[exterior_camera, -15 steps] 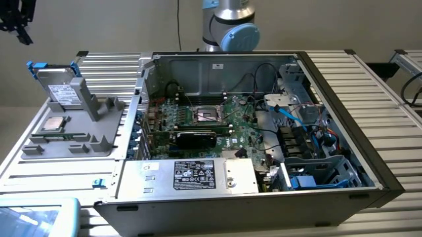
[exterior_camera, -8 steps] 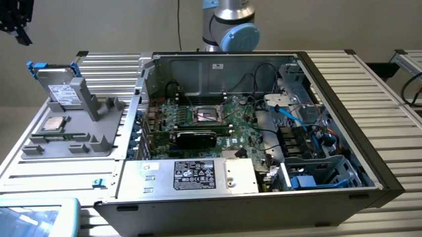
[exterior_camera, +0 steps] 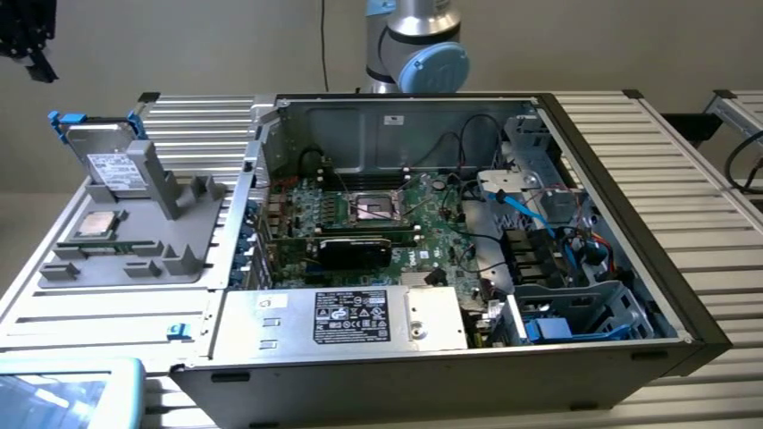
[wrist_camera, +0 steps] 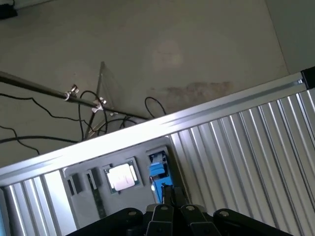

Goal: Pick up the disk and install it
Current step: 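Pick up the disk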

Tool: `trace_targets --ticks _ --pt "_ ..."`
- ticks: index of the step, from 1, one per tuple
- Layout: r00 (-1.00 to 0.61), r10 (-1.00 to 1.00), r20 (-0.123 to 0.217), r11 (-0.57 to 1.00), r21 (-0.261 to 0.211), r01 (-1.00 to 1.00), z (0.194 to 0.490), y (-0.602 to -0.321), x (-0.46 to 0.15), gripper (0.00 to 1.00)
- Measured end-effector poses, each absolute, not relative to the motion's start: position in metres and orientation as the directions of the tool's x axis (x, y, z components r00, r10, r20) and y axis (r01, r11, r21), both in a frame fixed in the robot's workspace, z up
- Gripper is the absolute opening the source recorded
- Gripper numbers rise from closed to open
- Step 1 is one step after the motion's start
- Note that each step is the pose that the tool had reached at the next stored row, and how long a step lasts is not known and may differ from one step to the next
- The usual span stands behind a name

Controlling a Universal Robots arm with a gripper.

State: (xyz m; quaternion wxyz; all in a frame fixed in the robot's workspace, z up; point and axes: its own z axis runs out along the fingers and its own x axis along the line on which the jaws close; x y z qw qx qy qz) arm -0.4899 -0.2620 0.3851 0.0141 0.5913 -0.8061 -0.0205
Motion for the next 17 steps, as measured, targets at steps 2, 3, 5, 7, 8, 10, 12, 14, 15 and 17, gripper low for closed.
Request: trace_targets --ticks 2,3,5,7,8,10,12,14,15,17 --pt "-0.265 -0.964 -0.002 0.264 0.049 -0.963 0.3851 -0.2620 -0.4899 0.11" --pt "-0.247 -0.969 -0.002 0.247 0.049 -0.968 0.3851 -0.2619 -0.4899 0.11" --pt "-0.212 -0.977 -0.002 0.211 0.048 -0.976 0.3851 -0.2620 -0.4899 0.11" --pt "-0.176 -0.984 -0.002 0.176 0.046 -0.983 0.3851 -0.2620 -0.4898 0.11" --pt "-0.159 -0.987 -0.002 0.158 0.045 -0.986 0.3851 -0.2620 -0.4898 0.11" --pt "-0.122 -0.993 -0.003 0.122 0.042 -0.992 0.3852 -0.2620 -0.4898 0.11" --pt "-0.088 -0.996 -0.003 0.088 0.039 -0.995 0.3851 -0.2620 -0.4898 0.11" --pt "-0.068 -0.998 -0.004 0.068 0.036 -0.997 0.3851 -0.2619 -0.4898 0.11" --pt "-0.065 -0.998 -0.004 0.065 0.035 -0.997 0.3851 -0.2620 -0.4898 0.11" --pt "-0.065 -0.998 -0.004 0.065 0.035 -0.997 0.3851 -0.2619 -0.4899 0.11"
